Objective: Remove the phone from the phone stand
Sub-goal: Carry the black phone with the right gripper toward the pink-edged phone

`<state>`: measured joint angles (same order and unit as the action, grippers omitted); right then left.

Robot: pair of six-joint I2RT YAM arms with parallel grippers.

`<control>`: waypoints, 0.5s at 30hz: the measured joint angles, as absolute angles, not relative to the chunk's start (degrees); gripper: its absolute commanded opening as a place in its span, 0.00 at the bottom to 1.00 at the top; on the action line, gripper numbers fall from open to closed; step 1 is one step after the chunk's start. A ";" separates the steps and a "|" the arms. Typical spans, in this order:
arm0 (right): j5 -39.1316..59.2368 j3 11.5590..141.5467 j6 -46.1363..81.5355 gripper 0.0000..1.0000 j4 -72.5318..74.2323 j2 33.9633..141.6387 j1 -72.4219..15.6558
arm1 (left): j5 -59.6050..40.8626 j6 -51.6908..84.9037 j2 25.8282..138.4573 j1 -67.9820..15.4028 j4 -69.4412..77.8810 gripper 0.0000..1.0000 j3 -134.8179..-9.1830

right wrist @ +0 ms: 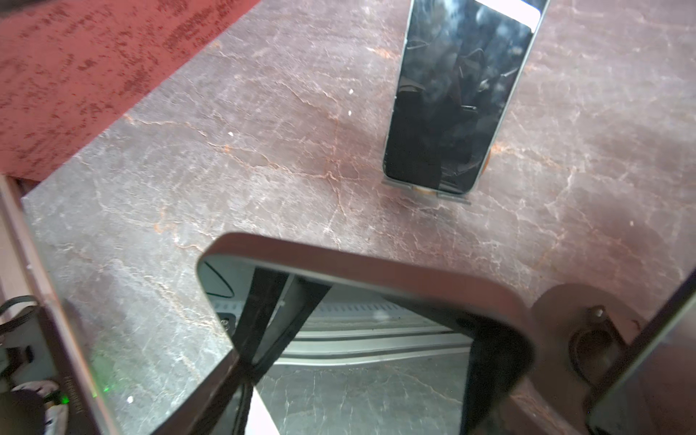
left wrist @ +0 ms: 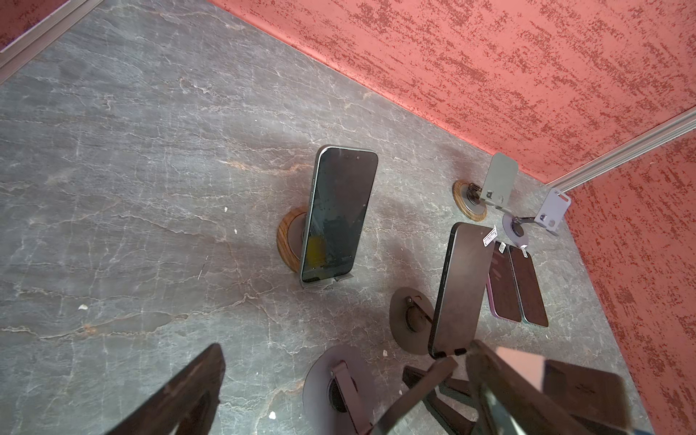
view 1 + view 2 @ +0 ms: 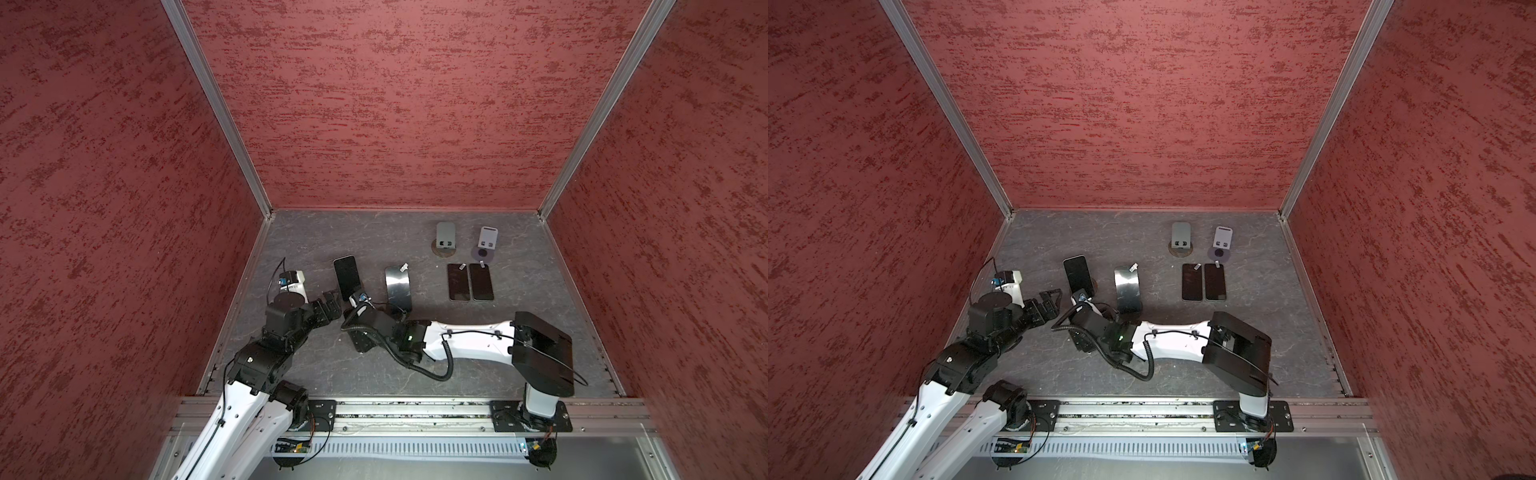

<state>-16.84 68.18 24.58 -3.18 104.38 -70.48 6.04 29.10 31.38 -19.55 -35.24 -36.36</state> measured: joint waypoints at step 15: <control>-18.79 68.93 24.08 0.59 -9.91 97.49 -70.46 | 2.31 28.34 31.48 -19.55 -32.12 0.99 -36.32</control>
<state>-18.79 68.93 24.08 -9.91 97.49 -70.46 2.31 28.34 31.48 -19.55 -32.12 -36.32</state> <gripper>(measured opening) 0.730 0.995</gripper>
